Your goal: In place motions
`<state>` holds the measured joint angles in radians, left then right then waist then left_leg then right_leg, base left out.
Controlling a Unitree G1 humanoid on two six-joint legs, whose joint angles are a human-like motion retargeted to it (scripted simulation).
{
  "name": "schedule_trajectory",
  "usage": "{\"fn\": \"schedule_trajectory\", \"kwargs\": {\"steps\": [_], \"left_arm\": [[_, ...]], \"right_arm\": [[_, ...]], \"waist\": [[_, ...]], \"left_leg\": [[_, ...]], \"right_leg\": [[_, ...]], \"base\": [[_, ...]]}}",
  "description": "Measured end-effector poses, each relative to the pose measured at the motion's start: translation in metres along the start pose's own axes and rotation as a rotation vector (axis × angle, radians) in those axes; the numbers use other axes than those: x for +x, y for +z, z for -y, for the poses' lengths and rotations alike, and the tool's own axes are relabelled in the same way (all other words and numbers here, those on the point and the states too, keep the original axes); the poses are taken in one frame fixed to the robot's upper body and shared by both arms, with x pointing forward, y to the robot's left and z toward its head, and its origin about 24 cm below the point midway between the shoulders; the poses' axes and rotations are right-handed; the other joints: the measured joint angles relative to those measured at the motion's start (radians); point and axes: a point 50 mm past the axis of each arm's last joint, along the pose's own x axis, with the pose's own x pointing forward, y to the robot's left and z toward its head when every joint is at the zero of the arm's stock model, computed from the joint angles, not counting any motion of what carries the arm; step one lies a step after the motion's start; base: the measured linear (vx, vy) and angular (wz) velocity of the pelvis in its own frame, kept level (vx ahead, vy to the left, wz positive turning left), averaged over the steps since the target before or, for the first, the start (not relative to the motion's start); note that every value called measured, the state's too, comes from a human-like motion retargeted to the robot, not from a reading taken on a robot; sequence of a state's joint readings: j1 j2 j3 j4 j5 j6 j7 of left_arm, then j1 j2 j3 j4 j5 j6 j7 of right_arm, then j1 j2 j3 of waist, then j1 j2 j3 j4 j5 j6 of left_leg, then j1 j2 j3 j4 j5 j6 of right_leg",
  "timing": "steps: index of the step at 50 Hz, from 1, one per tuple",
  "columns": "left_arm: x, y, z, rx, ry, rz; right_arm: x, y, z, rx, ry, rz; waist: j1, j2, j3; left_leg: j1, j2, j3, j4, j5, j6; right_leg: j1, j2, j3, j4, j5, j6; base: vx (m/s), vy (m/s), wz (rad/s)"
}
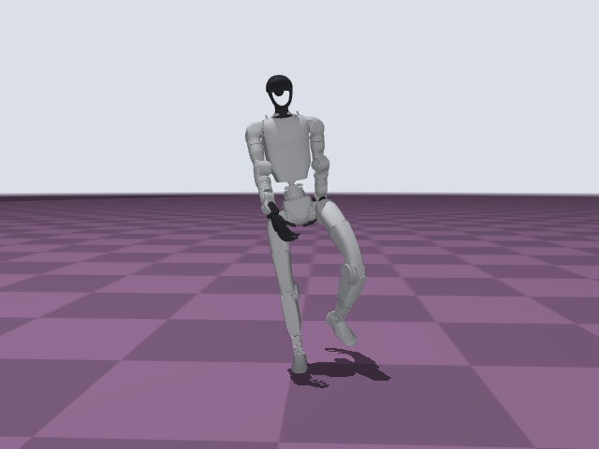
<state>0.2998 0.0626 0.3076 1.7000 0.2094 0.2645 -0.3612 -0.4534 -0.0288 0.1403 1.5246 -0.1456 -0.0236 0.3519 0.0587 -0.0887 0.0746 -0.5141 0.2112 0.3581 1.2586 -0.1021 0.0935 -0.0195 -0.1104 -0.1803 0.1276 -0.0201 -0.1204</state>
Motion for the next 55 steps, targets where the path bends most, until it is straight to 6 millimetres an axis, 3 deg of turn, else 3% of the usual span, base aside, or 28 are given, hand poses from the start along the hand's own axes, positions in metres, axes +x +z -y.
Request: {"fn": "schedule_trajectory", "kwargs": {"steps": [5, 10, 12, 13, 15, 17, 18, 22, 30, 32, 35, 36, 40, 43, 48, 52, 55], "left_arm": [[-0.01, 0.032, 0.003, -0.021, -0.043, 0.117], [-0.024, 0.062, -0.001, 0.043, -0.03, 0.217], [-0.03, 0.071, -0.004, 0.071, -0.008, 0.244], [-0.032, 0.074, -0.005, 0.085, 0.002, 0.253], [-0.033, 0.076, -0.007, 0.105, 0.016, 0.254], [-0.034, 0.08, -0.004, 0.129, 0.009, 0.253], [-0.037, 0.085, -0.003, 0.149, 0.007, 0.26], [-0.047, 0.102, -0.007, 0.267, 0.072, 0.298], [-0.049, 0.095, -0.017, 0.279, 0.134, 0.229], [-0.053, 0.106, -0.011, 0.276, 0.116, 0.286], [-0.067, 0.138, 0.004, 0.345, 0.156, 0.405], [-0.074, 0.15, 0.013, 0.39, 0.156, 0.438], [-0.11, 0.2, 0.052, 0.553, 0.093, 0.572], [-0.134, 0.228, 0.088, 0.624, 0.031, 0.707], [-0.169, 0.256, 0.127, 0.758, 0.002, 0.871], [-0.18, 0.262, 0.126, 0.815, 0.066, 0.885], [-0.17, 0.256, 0.117, 0.796, 0.073, 0.849]], "right_arm": [[-0.002, -0.01, 0.003, -0.073, -0.002, -0.077], [-0.003, -0.055, -0.011, -0.013, 0.035, -0.192], [-0.005, -0.074, -0.017, 0.024, 0.054, -0.251], [-0.007, -0.083, -0.019, 0.039, 0.06, -0.282], [-0.012, -0.103, -0.024, 0.063, 0.07, -0.349], [-0.016, -0.116, -0.027, 0.073, 0.069, -0.397], [-0.017, -0.12, -0.027, 0.079, 0.063, -0.407], [-0.019, -0.127, -0.023, 0.101, 0.047, -0.383], [-0.026, -0.152, -0.027, 0.131, 0.033, -0.345], [-0.031, -0.164, -0.028, 0.174, 0.0, -0.36], [-0.042, -0.189, -0.031, 0.275, -0.036, -0.426], [-0.048, -0.199, -0.033, 0.31, -0.04, -0.453], [-0.073, -0.238, -0.046, 0.417, 0.001, -0.593], [-0.098, -0.269, -0.062, 0.453, 0.062, -0.741], [-0.136, -0.309, -0.084, 0.505, 0.065, -0.934], [-0.145, -0.317, -0.092, 0.573, 0.033, -0.976], [-0.135, -0.309, -0.094, 0.621, 0.027, -0.913]], "waist": [[-0.017, 0.008, -0.015], [-0.066, 0.048, -0.051], [-0.083, 0.076, -0.061], [-0.095, 0.091, -0.067], [-0.14, 0.124, -0.1], [-0.19, 0.146, -0.132], [-0.206, 0.149, -0.145], [-0.207, 0.132, -0.146], [-0.183, 0.112, -0.131], [-0.201, 0.123, -0.108], [-0.199, 0.141, -0.058], [-0.205, 0.15, -0.043], [-0.28, 0.149, -0.017], [-0.338, 0.151, -0.016], [-0.344, 0.142, -0.029], [-0.33, 0.129, -0.037], [-0.311, 0.126, -0.051]], "left_leg": [[0.12, -0.015, 0.02, -0.191, -0.026, 0.011], [0.358, -0.161, -0.086, -0.716, 0.089, -0.081], [0.49, -0.17, -0.052, -0.943, -0.013, -0.128], [0.558, -0.146, 0.045, -1.029, -0.068, -0.135], [0.63, -0.137, 0.154, -1.168, -0.077, -0.131], [0.614, -0.158, 0.073, -1.227, -0.038, -0.138], [0.604, -0.149, 0.132, -1.235, -0.036, -0.147], [0.551, -0.19, 0.024, -1.22, -0.04, -0.114], [0.578, -0.197, 0.072, -1.23, -0.058, -0.089], [0.587, -0.175, 0.09, -1.231, -0.061, -0.088], [0.603, -0.139, 0.122, -1.231, -0.061, -0.083], [0.605, -0.129, 0.126, -1.231, -0.062, -0.08], [0.594, -0.121, 0.146, -1.224, -0.064, -0.068], [0.573, -0.105, 0.115, -1.213, -0.059, -0.061], [0.572, -0.111, 0.113, -1.207, -0.065, -0.052], [0.587, -0.122, 0.124, -1.209, -0.073, -0.061], [0.599, -0.13, 0.144, -1.215, -0.079, -0.071]], "right_leg": [[0.02, -0.003, -0.048, -0.01, -0.007, 0.012], [0.049, 0.04, -0.103, -0.017, -0.023, 0.02], [0.059, 0.074, -0.11, -0.008, -0.036, 0.023], [0.063, 0.089, -0.114, -0.003, -0.042, 0.025], [0.062, 0.115, -0.138, -0.004, -0.047, 0.031], [0.049, 0.121, -0.163, -0.017, -0.043, 0.04], [0.033, 0.114, -0.171, -0.021, -0.04, 0.047], [0.024, 0.091, -0.177, -0.049, -0.018, 0.068], [-0.024, 0.065, -0.123, 0.073, -0.039, 0.083], [-0.075, 0.058, -0.123, 0.194, 0.003, 0.068], [-0.184, 0.031, -0.118, 0.449, 0.172, 0.033], [-0.228, 0.007, -0.143, 0.552, 0.196, -0.016], [-0.406, -0.137, -0.223, 0.948, 0.102, -0.099], [-0.511, -0.133, -0.195, 1.089, 0.082, -0.076], [-0.547, -0.137, -0.196, 1.084, 0.093, -0.052], [-0.463, -0.094, -0.176, 0.896, 0.129, -0.018], [-0.372, -0.013, -0.109, 0.706, 0.179, 0.028]], "base": [[0.06, 0.02, 0.45], [0.16, 0.09, 0.41], [0.17, 0.13, 0.0], [0.21, 0.17, 0.18], [0.24, 0.21, 0.49], [0.08, 0.19, 0.63], [-0.04, 0.2, 0.5], [0.01, 0.15, 0.13], [0.09, 0.14, -0.33], [0.0, 0.14, -0.25], [-0.08, 0.14, -0.49], [-0.1, 0.15, -0.31], [-0.1, 0.13, 0.37], [-0.02, -0.01, 0.6], [0.08, -0.03, 0.05], [0.03, -0.04, -0.36], [0.08, -0.07, -0.42]]}}
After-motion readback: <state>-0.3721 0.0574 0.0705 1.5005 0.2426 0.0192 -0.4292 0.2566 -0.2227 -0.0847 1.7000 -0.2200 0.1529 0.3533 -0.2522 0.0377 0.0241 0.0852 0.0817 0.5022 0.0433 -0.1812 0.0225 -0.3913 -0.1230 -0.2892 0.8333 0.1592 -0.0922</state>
